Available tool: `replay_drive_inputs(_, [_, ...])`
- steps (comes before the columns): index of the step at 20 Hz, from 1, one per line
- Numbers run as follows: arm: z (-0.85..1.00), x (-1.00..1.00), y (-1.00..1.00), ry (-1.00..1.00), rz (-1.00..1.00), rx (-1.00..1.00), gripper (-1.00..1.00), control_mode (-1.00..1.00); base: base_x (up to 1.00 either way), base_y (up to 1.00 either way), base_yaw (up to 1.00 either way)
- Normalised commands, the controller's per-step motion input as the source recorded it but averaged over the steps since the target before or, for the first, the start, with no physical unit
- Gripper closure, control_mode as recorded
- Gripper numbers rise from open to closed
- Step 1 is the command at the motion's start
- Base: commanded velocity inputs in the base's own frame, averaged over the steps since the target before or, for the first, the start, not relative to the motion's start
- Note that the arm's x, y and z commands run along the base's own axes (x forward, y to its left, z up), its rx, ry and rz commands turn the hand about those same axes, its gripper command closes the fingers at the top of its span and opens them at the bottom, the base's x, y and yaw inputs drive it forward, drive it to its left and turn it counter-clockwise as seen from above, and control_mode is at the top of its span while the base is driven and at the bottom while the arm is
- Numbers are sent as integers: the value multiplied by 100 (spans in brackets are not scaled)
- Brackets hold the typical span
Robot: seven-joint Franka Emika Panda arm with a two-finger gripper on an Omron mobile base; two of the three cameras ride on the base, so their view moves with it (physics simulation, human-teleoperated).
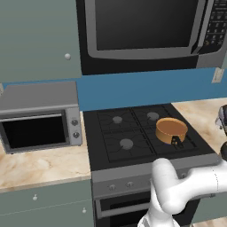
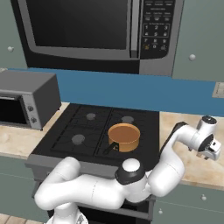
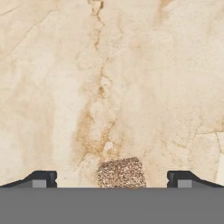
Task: Pick up the sugar cube(s) and place them in the saucepan with hot chocolate.
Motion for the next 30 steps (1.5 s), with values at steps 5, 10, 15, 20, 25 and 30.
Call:
replay_drive_inputs(5, [-15,13,-6,0,0,-2,-100,-100,0,0,0])
replay_drive_inputs(10, [-3,1,-1,1,0,0,-100,-100,0,0,0])
replay_drive_inputs(15, [0,0,0,5,0,0,100,-100,0,0,0])
replay_drive_inputs(20, [0,-16,0,7,-1,0,100,-100,0,0,0])
replay_drive_inputs(25, [0,-36,0,4,-7,0,100,-100,0,0,0])
replay_drive_inputs(30, [1,-40,11,-3,-6,-2,100,-100,0,0,0])
